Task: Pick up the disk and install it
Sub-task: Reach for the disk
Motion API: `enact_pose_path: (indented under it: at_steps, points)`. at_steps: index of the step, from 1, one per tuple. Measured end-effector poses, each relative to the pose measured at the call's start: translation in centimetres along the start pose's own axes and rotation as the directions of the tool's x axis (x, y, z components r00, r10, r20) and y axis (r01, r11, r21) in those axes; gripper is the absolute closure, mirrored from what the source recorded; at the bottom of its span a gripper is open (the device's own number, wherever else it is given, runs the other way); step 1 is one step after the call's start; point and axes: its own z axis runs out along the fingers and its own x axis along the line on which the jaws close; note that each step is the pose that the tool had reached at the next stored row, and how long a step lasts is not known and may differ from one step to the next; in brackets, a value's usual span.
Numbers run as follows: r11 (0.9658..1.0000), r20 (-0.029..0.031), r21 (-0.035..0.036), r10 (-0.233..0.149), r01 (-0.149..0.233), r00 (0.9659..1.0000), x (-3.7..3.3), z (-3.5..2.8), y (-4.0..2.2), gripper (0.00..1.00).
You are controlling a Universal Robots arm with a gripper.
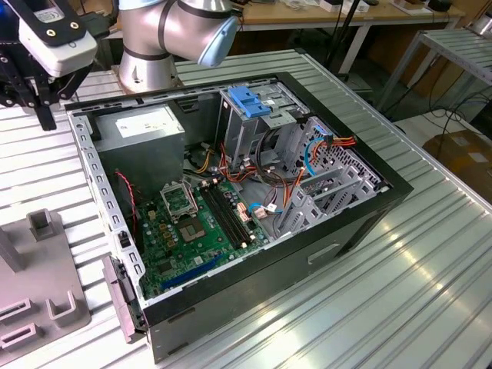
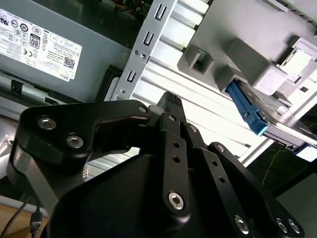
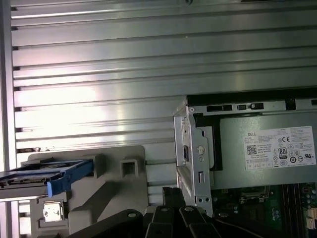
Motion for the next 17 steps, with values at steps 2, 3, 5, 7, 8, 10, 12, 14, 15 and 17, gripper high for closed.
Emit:
enact_pose_path:
  at_steps: [2,3,5,7,8,10,12,14,15,17]
  points:
    - [1.0000,-0.0111,0.0009,0.000,0.000,0.9999,0.31,0.02,0.07,0.90]
    - [1.0000,-0.0200,0.0018,0.001,-0.001,0.9998,0.58,0.03,0.11,0.90]
    - [1.0000,-0.0262,0.0022,0.001,0.000,0.9997,0.96,0.09,0.24,0.90]
    - [1.0000,-0.0288,0.0024,-0.001,0.001,0.9996,1.35,0.13,0.43,0.90]
    - [1.0000,-0.0297,0.0025,-0.003,0.003,0.9996,1.66,0.15,0.44,0.90]
    - [1.0000,-0.0300,0.0023,-0.006,0.006,0.9995,2.14,0.20,0.41,0.90]
    - [0.9999,-0.0303,0.0024,-0.011,0.011,0.9995,2.84,0.26,0.35,0.90]
    - [0.9999,-0.0303,0.0024,-0.013,0.013,0.9995,3.37,0.30,0.31,0.90]
    - [0.9999,-0.0303,0.0024,-0.014,0.014,0.9994,3.80,0.31,0.27,0.90]
    - [0.9999,-0.0303,0.0024,-0.014,0.014,0.9994,4.22,0.33,0.24,0.90]
